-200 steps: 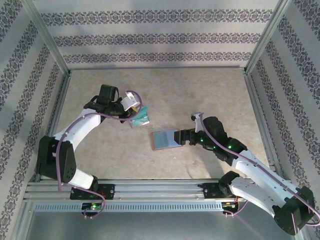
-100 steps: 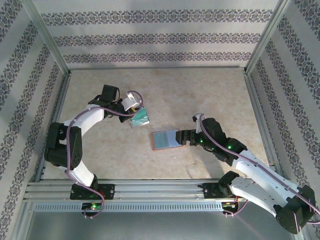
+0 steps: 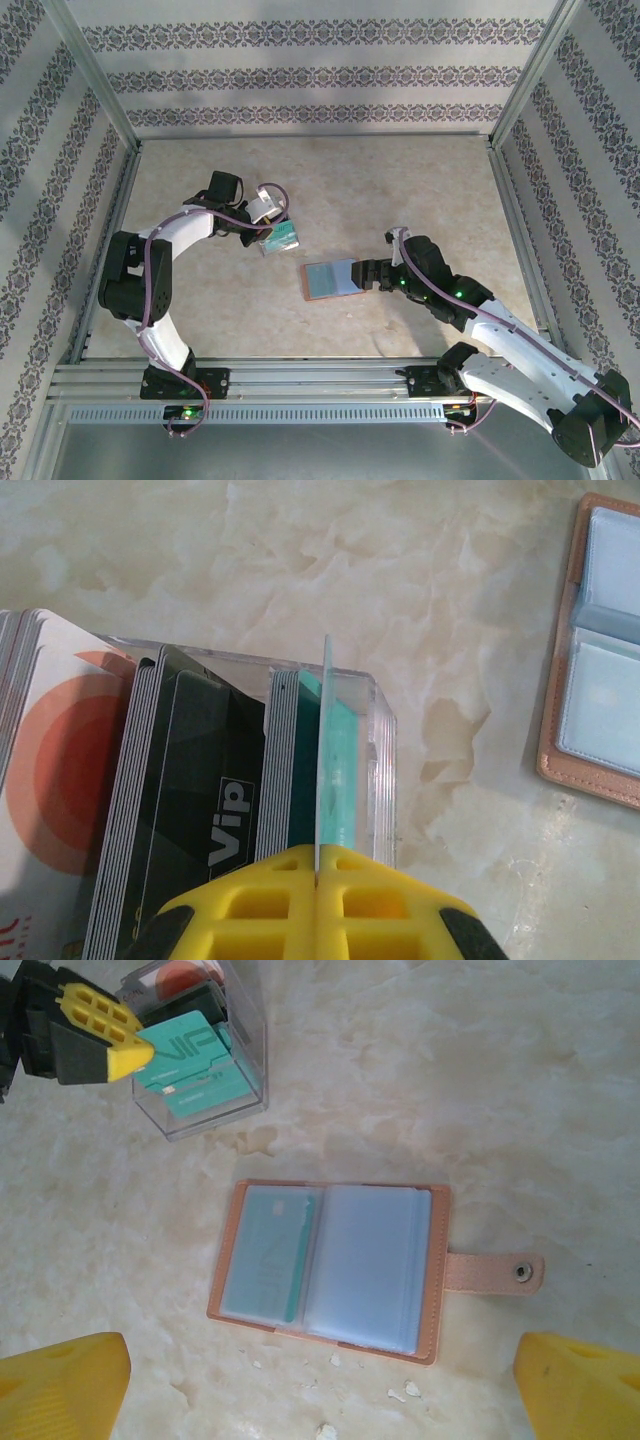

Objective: Take the credit cards out of the card holder

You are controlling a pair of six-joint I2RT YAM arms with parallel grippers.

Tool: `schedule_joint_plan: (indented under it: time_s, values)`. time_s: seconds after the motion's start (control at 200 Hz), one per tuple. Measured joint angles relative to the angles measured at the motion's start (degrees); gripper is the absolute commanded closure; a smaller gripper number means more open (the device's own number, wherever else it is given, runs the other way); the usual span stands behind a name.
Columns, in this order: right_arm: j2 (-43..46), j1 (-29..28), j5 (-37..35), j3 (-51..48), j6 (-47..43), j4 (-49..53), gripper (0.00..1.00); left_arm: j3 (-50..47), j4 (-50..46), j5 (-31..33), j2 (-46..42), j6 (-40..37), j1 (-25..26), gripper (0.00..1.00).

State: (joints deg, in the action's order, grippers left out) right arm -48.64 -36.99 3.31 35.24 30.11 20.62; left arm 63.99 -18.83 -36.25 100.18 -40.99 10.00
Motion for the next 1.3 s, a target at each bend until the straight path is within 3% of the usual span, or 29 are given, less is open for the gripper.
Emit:
schedule_joint_plan:
  time_s: [0.135, 0.27, 0.325, 0.42, 0.63, 0.824, 1.044, 1.299]
  values:
    - [-2.1, -2.4, -2.0, 0.9, 0.5, 0.3, 0.12, 0.9, -0.5, 0.3, 0.1, 0.3, 0.0, 0.69]
    - [-7.3, -7.1, -6.3, 3.1, 2.2, 1.6, 0.33, 1.2, -1.1, -0.2, -0.9, 1.0, 0.0, 0.68]
    - [-10.1, -9.5, -8.5, 4.4, 3.4, 2.4, 0.38, 1.2, -1.2, -0.6, -2.0, 1.6, 0.0, 0.68]
    - [-16.0, -13.3, -11.5, 7.6, 4.7, 3.7, 0.44, 0.8, -1.0, -1.0, -5.9, 4.0, 0.0, 0.59]
    - [-28.8, -16.9, -12.9, 14.0, 5.8, 4.2, 0.49, -2.9, 3.8, 3.1, -16.9, 13.7, 0.0, 0.27]
    - [-39.0, -17.7, -12.0, 19.4, 5.7, 4.8, 0.51, -5.9, 6.2, 16.4, -23.1, 24.5, 0.0, 0.00]
    - [-48.2, -18.7, -10.7, 25.0, 5.5, 4.9, 0.52, -9.2, 6.4, 30.3, -28.9, 34.2, 0.0, 0.01]
    - [-54.3, -18.7, -10.4, 28.7, 4.9, 6.7, 0.49, -10.9, 6.4, 36.4, -33.3, 39.5, 0.0, 0.01]
